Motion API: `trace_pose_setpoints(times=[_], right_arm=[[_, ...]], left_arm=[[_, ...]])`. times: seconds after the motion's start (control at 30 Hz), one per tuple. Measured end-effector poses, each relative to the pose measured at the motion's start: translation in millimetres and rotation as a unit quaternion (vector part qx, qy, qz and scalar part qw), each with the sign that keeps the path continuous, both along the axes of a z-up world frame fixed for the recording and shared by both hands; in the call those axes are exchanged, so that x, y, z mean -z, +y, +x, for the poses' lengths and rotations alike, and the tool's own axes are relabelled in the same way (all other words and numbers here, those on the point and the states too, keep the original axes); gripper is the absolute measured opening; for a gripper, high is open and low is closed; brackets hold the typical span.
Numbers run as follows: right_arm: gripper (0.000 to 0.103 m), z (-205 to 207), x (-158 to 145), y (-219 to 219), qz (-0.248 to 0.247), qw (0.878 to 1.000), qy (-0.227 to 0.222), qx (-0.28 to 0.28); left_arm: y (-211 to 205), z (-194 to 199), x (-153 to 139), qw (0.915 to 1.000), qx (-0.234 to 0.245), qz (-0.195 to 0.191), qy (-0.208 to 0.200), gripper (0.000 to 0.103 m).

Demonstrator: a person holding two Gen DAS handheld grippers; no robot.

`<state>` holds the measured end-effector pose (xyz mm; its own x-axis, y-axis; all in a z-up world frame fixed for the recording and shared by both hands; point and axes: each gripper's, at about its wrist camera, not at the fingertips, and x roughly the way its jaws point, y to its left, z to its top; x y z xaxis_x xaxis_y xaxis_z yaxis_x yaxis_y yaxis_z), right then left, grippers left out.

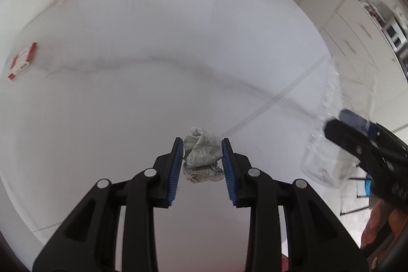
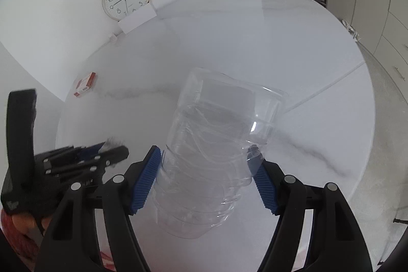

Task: Collect trash
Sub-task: 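Carry the tissue and bottle to the wastebasket and open both tools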

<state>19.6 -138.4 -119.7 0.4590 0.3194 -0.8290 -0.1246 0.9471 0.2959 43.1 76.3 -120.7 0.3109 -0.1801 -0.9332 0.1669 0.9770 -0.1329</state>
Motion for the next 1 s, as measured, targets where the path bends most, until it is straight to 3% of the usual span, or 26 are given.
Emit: trace_pose_setpoints(times=[0.17, 0.27, 0.37, 0.47, 0.67, 0.73, 0.83, 1.0], right_arm=[[0.071, -92.7, 6.5, -101.6, -0.079, 0.994, 0.0, 0.075], [0.071, -135.4, 39.2, -158.4, -0.081, 0.987, 0.039, 0.13], [0.071, -161.0, 94.8, -197.3, -0.076, 0.981, 0.097, 0.153], [0.071, -160.2, 153.3, -211.7, -0.053, 0.977, 0.15, 0.144], [0.072, -139.0, 236.0, -217.4, -0.045, 0.97, 0.216, 0.103], [0.072, -127.9, 251.4, -216.2, -0.053, 0.968, 0.226, 0.092], [0.089, -126.8, 270.9, -211.9, -0.059, 0.963, 0.251, 0.079], [0.093, -134.3, 265.3, -214.4, -0.054, 0.964, 0.244, 0.094]], left_arm=[[-74.2, -26.9, 5.4, 0.9973, 0.071, -0.013, 0.016, 0.031], [-122.2, -44.8, 5.4, 0.9926, 0.12, -0.014, 0.013, 0.031], [-158.0, -61.8, 6.8, 0.9874, 0.158, 0.001, 0.01, 0.031], [-184.9, -77.4, 7.1, 0.9827, 0.184, 0.018, 0.008, 0.031], [-213.9, -95.4, 6.8, 0.9782, 0.2, 0.055, 0.002, 0.031], [-218.5, -98.7, 7.0, 0.9774, 0.201, 0.065, 0.001, 0.031], [-229.2, -108.7, 6.3, 0.9761, 0.204, 0.074, 0.0, 0.031], [-255.8, -116.2, 9.9, 0.9715, 0.221, 0.087, -0.003, 0.031]])
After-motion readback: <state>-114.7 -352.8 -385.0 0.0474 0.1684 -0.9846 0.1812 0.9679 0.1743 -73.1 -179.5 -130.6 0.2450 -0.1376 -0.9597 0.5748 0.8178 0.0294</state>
